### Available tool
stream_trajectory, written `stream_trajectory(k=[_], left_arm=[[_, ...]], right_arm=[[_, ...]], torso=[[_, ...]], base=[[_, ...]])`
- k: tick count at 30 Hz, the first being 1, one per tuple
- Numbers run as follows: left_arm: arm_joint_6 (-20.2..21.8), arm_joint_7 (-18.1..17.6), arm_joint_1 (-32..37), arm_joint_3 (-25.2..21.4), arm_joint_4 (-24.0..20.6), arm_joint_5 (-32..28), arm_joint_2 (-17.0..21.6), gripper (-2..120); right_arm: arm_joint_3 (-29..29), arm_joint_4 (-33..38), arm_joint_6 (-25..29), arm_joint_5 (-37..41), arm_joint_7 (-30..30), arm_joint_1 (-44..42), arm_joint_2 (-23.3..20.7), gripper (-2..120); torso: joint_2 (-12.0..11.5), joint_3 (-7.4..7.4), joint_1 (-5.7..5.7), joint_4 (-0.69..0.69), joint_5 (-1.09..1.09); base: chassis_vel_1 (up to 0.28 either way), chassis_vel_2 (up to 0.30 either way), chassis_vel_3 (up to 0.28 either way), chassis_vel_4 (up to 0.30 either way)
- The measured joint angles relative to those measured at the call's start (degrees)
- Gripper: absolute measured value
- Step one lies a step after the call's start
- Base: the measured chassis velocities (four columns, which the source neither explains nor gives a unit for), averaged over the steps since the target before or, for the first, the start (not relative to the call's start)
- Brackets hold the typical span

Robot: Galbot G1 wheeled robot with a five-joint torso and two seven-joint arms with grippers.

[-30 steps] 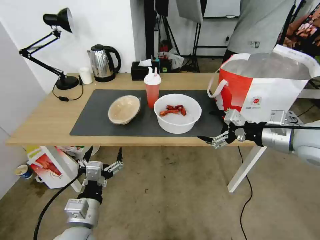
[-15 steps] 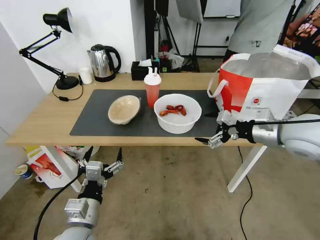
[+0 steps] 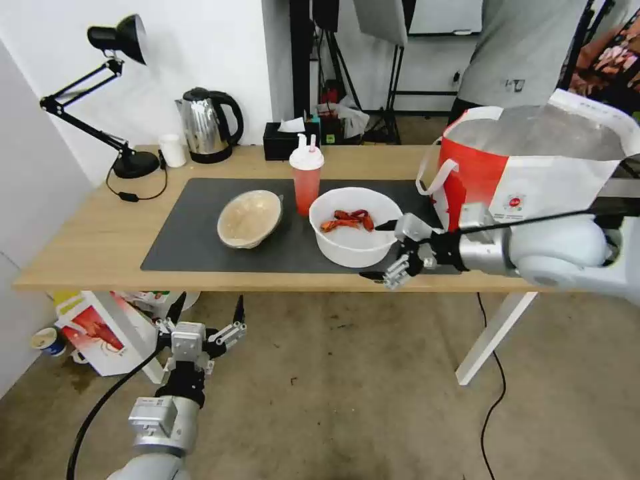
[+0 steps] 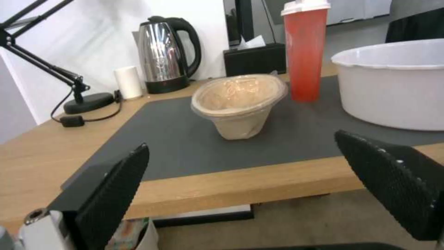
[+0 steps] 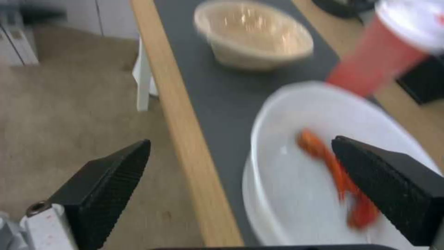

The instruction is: Pick up the trash from the table and place it into the takeout bag.

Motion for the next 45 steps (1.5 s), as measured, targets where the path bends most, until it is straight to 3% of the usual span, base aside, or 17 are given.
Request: stream_trajectory(k=[1,7,12,19,20,21,24,29,45], left_arm=[[0.0,0.0,0.0,0.0,0.0,0.0,0.0,100],[0.0,0.0,0.0,0.0,0.0,0.0,0.0,100],[0.0,0.0,0.0,0.0,0.0,0.0,0.0,100],[0.0,0.0,0.0,0.0,0.0,0.0,0.0,100],[0.0,0.0,0.0,0.0,0.0,0.0,0.0,100],[0.0,0.0,0.0,0.0,0.0,0.0,0.0,100],[0.0,0.0,0.0,0.0,0.0,0.0,0.0,100],[0.0,0.0,0.0,0.0,0.0,0.0,0.0,100],[0.0,0.0,0.0,0.0,0.0,0.0,0.0,100]], right_arm=[[0.0,0.0,0.0,0.0,0.0,0.0,0.0,100],[7.8,-3.0,-0.6,8.4,1.2,-3.1,-10.1,100],[8.4,-3.3,-0.7,9.1,1.4,-3.3,-10.7,100],[8.3,-3.9,-0.8,9.6,0.8,-2.8,-11.3,100],[5.7,-6.8,-1.1,10.7,-2.7,0.0,-12.7,100],[3.6,-9.4,-1.3,11.6,-5.5,2.8,-13.6,100],[2.1,-10.4,-1.4,12.0,-7.7,4.7,-13.9,100],[-0.6,-11.2,-1.7,12.0,-11.2,6.8,-11.0,100],[-10.1,-8.0,-2.3,9.9,-14.1,16.0,-4.4,100]], torso=[[0.0,0.00,0.00,0.00,0.00],[0.0,0.00,0.01,0.06,-0.03],[0.0,0.00,0.00,-0.02,0.02],[0.0,0.00,0.00,0.01,-0.02],[0.0,0.00,0.00,0.04,0.04],[0.0,0.00,0.00,0.02,-0.07],[0.0,-0.01,0.00,0.04,0.00],[0.0,-0.01,-0.01,-0.01,0.02],[0.0,-0.01,-0.01,0.01,0.01]], base=[[0.000,0.000,0.000,0.000],[0.000,0.000,0.000,0.000],[0.000,0.000,0.000,0.000],[0.000,0.000,0.000,0.000],[0.000,0.000,0.000,0.000],[0.000,0.000,0.000,0.000],[0.000,0.000,0.000,0.000],[0.000,0.000,0.000,0.000],[0.000,0.000,0.000,0.000]])
